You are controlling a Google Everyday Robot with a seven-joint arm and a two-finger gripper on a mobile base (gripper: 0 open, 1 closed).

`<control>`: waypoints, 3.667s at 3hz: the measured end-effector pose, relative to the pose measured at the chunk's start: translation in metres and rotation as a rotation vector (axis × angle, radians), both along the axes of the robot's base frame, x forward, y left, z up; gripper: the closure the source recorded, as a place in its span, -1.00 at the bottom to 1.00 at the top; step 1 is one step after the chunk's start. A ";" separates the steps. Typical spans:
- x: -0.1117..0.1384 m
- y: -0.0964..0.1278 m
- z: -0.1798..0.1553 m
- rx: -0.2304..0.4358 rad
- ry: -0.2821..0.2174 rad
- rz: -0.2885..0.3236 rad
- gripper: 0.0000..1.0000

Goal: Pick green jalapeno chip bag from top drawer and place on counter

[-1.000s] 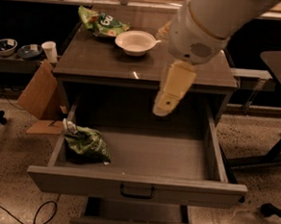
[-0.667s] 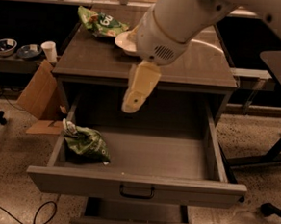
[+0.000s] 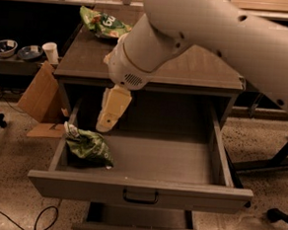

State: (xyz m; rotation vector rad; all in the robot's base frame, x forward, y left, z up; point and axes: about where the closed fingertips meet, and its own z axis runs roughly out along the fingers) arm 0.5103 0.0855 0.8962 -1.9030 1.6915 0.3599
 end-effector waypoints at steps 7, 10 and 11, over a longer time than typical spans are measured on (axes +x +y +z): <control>0.043 0.132 -0.181 0.082 0.237 -0.052 -1.00; 0.037 0.076 -0.206 0.168 0.249 -0.162 0.43; 0.040 0.048 -0.169 0.200 0.213 -0.209 0.88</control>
Offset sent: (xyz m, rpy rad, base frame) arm 0.0025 0.1357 -0.0884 0.0958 0.1139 0.0587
